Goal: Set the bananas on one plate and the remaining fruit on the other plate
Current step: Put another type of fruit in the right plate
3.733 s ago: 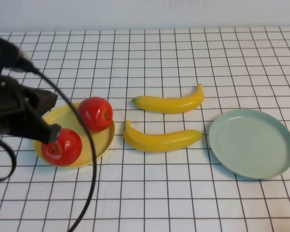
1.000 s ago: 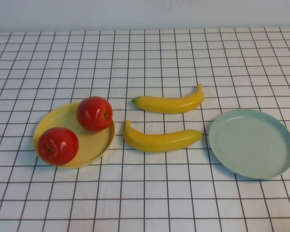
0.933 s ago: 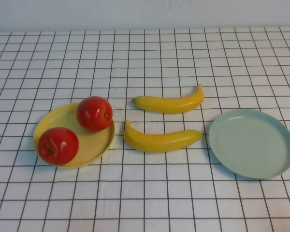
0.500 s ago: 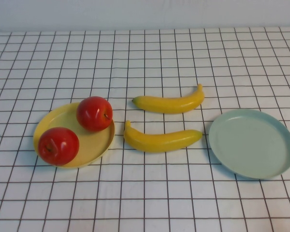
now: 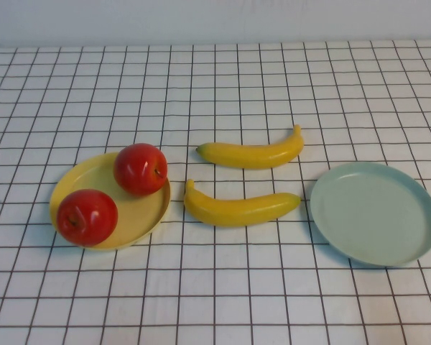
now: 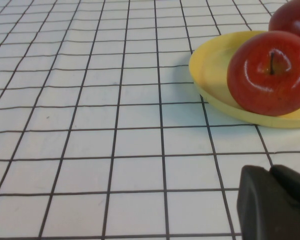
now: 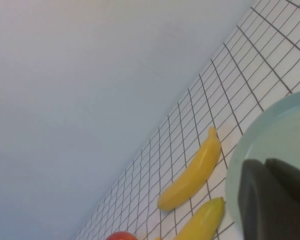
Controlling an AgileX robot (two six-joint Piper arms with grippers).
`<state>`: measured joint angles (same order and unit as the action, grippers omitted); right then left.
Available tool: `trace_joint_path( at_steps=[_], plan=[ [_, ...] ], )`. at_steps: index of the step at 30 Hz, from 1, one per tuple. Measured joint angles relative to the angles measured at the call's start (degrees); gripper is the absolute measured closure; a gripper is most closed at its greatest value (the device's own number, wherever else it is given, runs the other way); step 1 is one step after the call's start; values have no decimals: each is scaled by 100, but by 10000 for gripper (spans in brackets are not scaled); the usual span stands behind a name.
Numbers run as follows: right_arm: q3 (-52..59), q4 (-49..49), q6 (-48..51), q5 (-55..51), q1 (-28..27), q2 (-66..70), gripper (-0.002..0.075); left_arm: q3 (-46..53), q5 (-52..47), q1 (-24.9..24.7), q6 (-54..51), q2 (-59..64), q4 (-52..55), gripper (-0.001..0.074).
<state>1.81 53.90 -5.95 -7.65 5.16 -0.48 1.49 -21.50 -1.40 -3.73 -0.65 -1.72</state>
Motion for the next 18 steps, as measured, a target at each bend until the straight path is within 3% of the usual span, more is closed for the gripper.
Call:
trace_joint_path(
  at_steps=[9, 14, 18],
  plan=[
    [0, 39, 243, 75, 0, 0, 743, 0, 0, 0, 0, 0, -10, 735],
    [-591, 28, 1614, -445, 0, 204, 743, 0, 0, 0, 0, 0, -10, 734],
    [-1523, 13, 2992, -780, 0, 1191, 743, 0, 0, 0, 0, 0, -10, 734]
  ],
)
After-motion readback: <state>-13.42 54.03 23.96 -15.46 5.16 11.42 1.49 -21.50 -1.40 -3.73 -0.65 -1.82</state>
